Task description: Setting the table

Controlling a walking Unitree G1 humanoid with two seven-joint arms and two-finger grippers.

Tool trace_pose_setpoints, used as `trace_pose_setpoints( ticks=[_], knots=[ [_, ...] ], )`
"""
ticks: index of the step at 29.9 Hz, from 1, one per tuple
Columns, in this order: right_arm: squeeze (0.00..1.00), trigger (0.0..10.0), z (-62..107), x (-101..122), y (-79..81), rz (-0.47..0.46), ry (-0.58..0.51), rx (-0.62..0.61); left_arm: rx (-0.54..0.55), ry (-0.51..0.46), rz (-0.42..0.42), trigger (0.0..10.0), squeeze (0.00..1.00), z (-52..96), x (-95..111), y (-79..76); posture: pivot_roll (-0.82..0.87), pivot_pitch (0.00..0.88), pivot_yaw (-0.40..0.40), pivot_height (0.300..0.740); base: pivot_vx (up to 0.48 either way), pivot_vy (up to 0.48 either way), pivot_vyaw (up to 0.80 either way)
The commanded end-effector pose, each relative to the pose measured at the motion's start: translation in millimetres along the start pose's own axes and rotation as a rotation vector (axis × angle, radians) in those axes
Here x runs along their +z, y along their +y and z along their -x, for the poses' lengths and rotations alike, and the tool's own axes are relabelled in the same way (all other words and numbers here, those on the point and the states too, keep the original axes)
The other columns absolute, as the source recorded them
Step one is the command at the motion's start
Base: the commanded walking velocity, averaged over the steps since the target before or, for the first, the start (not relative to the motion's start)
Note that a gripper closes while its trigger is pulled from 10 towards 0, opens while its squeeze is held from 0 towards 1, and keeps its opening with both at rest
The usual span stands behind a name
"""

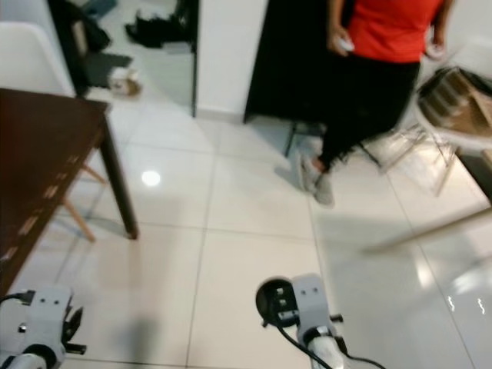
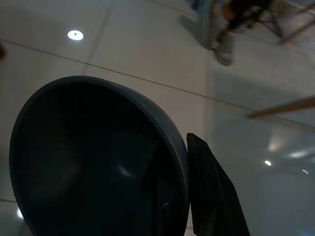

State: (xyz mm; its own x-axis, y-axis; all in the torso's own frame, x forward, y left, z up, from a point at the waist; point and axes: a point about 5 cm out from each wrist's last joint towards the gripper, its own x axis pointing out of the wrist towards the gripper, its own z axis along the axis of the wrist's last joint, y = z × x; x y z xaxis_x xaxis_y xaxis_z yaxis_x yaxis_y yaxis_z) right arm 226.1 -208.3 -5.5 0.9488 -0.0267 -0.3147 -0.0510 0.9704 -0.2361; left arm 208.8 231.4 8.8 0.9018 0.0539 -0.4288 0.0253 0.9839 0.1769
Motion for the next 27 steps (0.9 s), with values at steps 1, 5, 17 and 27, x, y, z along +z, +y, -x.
trace_pose_setpoints(
  ticks=[1,5,17,27],
  knots=[
    [0.00,8.9,0.9,-0.4,-0.4,0.001,-0.011,-0.005,-0.003,0.024,-0.001,10.0,0.00,4.1,-8.6,-0.8,-0.04,0.047,0.011,0.740,0.000,0.000,-0.80],
    [0.00,8.9,-0.7,1.5,0.3,-0.007,-0.024,-0.008,-0.002,0.016,0.000,10.0,0.00,3.3,-8.0,-0.5,-0.04,0.048,0.014,0.740,0.000,0.000,-0.80],
    [0.00,8.7,-6.1,10.5,2.1,-0.018,-0.063,-0.009,0.000,-0.003,0.003,10.0,0.00,0.8,-5.8,-0.2,-0.04,0.048,0.015,0.740,0.000,0.000,-0.80],
    [0.00,8.5,-8.2,14.1,3.6,-0.023,-0.080,-0.006,0.005,-0.009,0.009,10.0,0.00,-0.3,-5.0,-0.1,-0.03,0.047,0.014,0.740,0.000,0.000,-0.80]
  ],
)
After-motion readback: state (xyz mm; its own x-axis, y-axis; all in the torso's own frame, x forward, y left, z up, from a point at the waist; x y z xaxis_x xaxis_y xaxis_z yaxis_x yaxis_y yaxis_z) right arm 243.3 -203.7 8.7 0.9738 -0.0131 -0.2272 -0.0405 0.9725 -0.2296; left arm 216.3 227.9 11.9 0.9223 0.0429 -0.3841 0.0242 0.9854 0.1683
